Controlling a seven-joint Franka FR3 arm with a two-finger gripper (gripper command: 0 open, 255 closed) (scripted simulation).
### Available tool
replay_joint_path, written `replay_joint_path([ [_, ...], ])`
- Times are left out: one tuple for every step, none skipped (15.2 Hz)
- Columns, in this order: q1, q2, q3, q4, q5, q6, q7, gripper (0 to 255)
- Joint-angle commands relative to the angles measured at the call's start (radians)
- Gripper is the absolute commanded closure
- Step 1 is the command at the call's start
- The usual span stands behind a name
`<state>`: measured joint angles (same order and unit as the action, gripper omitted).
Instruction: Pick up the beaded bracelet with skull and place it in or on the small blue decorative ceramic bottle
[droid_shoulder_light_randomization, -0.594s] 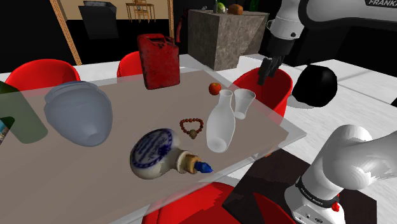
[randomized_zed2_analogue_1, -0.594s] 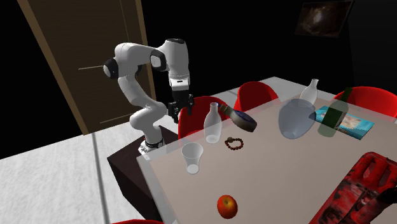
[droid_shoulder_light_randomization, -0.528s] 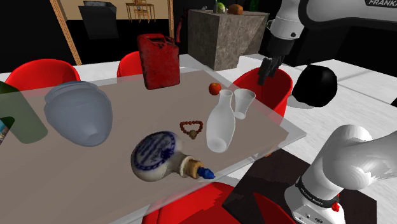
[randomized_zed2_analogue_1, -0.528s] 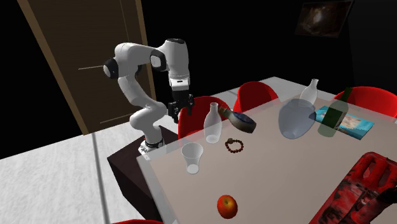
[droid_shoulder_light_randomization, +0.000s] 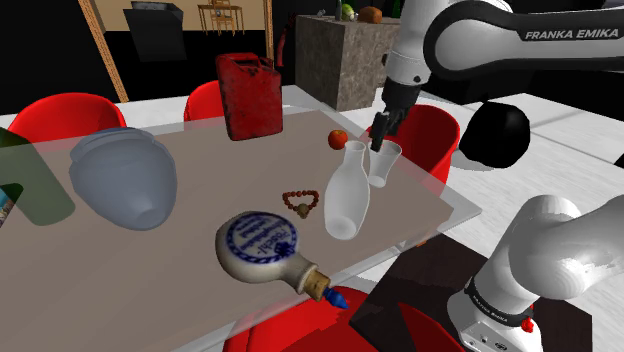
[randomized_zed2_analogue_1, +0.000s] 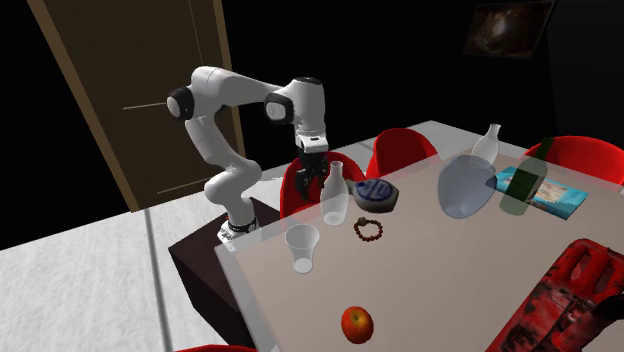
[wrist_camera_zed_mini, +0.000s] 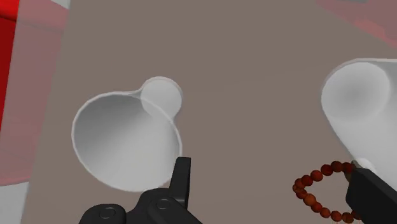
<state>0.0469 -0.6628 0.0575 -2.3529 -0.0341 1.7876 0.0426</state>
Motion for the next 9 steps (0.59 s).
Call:
replay_joint_path([
  [0.014, 0.042, 0.030, -0.013, 0.008, 0.058, 0.024, 0],
  [0.020, 0.065, 0.044, -0.012, 0.010, 0.082, 0.036, 0],
  [0.026, 0.089, 0.059, -0.011, 0.012, 0.106, 0.048, 0],
  [0.031, 0.114, 0.074, -0.008, 0.013, 0.130, 0.060, 0],
  [0.037, 0.140, 0.089, -0.004, 0.013, 0.153, 0.073, 0],
  [0.041, 0.167, 0.104, 0.001, 0.012, 0.176, 0.085, 0],
  [0.046, 0.195, 0.119, 0.007, 0.010, 0.198, 0.098, 0],
  [0.050, 0.223, 0.133, 0.014, 0.008, 0.219, 0.111, 0],
  [0.054, 0.252, 0.148, 0.022, 0.004, 0.241, 0.125, 0],
])
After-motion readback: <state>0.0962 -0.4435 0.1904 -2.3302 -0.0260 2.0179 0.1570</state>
